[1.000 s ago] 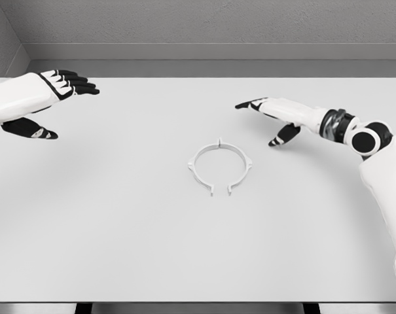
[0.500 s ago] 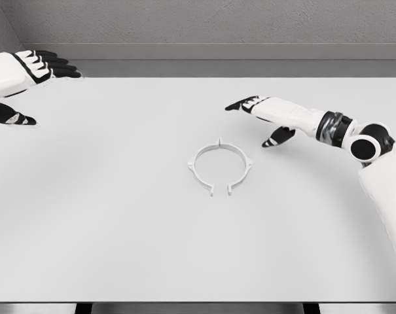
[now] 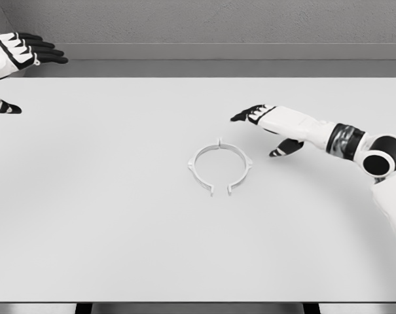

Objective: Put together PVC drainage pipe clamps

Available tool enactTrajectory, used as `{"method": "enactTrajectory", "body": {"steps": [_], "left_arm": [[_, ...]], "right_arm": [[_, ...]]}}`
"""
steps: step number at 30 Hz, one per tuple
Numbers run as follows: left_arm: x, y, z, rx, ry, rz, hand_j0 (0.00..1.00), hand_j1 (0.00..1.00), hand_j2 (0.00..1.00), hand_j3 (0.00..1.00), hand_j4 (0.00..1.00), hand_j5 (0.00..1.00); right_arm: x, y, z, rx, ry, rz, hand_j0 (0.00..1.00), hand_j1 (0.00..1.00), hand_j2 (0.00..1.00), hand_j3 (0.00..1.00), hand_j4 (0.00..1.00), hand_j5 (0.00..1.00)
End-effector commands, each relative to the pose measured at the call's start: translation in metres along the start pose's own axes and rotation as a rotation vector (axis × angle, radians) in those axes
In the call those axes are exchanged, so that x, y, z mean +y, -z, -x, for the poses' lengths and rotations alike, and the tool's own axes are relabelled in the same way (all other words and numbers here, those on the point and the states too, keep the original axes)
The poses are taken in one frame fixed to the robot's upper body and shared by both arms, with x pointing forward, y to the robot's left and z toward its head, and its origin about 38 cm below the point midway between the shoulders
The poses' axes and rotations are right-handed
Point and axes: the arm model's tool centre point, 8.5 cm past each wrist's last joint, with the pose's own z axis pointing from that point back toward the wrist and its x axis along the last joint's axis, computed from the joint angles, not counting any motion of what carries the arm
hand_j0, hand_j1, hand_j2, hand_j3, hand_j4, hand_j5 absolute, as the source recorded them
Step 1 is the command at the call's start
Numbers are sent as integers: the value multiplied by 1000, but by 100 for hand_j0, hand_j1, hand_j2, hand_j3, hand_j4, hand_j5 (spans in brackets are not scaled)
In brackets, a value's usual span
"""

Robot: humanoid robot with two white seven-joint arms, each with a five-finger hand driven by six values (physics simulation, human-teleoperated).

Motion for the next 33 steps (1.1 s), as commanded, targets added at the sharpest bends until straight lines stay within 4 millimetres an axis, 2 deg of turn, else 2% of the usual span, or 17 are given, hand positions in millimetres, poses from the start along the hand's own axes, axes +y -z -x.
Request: {"method": "enactTrajectory", "body": {"steps": [1, 12, 14, 20, 33], "left_arm": [[0, 1, -1, -6, -6, -2, 100, 100, 100, 100, 100, 100], [1, 3, -2, -10, -6, -2, 100, 100, 100, 100, 100, 100], [1, 3, -2, -10, -6, -2, 100, 100, 100, 100, 100, 100], [1, 3, -2, -10, -6, -2, 100, 100, 100, 100, 100, 100], [0, 3, -2, -12, -10, -4, 100, 100, 100, 100, 100, 100]], "right_arm": [[-4, -1, -2, -5, -3, 11, 100, 100, 100, 100, 100, 100], [16, 2, -4, -8, 29, -15, 100, 100, 100, 100, 100, 100], [20, 15, -16, -41, 51, 3, 100, 100, 100, 100, 100, 100], [21, 24, -23, -61, 60, 14, 100, 100, 100, 100, 100, 100], [34, 23, -25, -60, 77, -1, 100, 100, 100, 100, 100, 100]]}}
